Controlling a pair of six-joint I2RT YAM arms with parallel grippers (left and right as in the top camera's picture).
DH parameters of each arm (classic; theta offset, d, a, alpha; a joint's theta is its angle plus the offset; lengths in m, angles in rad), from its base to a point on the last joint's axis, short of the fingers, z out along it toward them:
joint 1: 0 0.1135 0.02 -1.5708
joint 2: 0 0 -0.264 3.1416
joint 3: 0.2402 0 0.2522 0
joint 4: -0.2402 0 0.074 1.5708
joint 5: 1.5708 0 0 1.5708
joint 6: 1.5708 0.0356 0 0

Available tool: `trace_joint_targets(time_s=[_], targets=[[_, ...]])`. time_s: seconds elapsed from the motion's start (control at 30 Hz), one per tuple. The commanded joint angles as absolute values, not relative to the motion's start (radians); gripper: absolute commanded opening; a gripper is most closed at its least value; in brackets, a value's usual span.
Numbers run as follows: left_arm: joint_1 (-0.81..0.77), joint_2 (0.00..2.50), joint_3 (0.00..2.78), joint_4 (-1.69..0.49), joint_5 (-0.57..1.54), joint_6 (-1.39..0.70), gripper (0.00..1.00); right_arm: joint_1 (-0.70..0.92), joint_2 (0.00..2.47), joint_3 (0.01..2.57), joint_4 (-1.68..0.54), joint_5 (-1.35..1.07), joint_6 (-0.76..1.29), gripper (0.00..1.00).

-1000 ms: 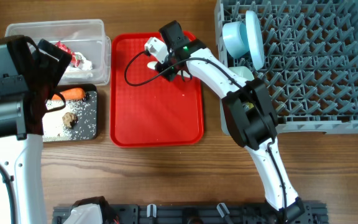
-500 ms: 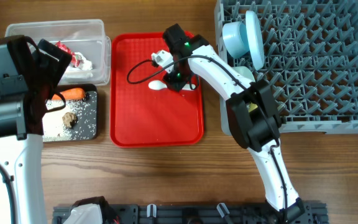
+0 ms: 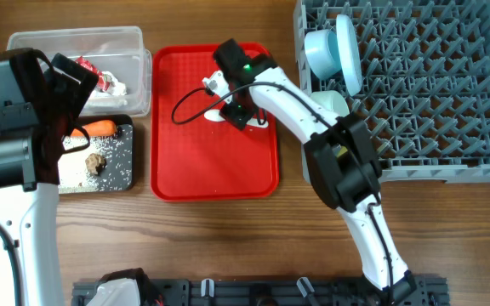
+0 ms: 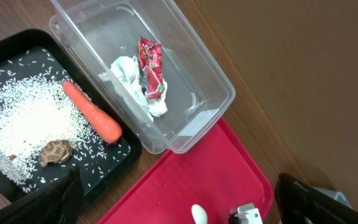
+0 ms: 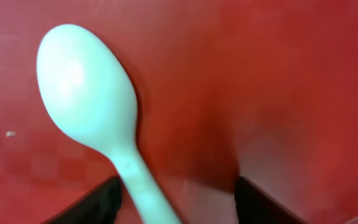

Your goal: Sort waste into correct bins and load items into the dishwasher rack

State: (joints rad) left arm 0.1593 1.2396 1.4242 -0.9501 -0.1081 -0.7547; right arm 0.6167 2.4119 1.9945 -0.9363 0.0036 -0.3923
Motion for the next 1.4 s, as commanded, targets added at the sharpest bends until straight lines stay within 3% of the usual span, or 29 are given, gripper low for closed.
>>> trace_joint_targets(time_s=[0.0,0.53,0.73,1.0,1.37], targets=[[0.166,1.243,1.425,-0.948,-0.125,-0.767,1.0,0.68,2.405,1.971,-0.928,0.158,-0.471,0.64],[0.166,1.243,1.425,-0.948,-0.125,-0.767,1.0,0.751,2.439,1.969,-0.802,0.159,-0.518,0.64],[0.166,1.243,1.425,-0.948,-0.125,-0.767,1.0,0.751,2.463,1.968,-0.796,0.162,-0.52,0.46],[0.166,1.243,1.425,-0.948,-0.125,-0.767,1.0,0.751,2.463,1.968,-0.794,0.163,-0.521,0.36],[0.166,1.243,1.425,-0.948,-0.125,-0.767,1.0,0.751,2.405,1.969,-0.847,0.162,-0.494,0.37]])
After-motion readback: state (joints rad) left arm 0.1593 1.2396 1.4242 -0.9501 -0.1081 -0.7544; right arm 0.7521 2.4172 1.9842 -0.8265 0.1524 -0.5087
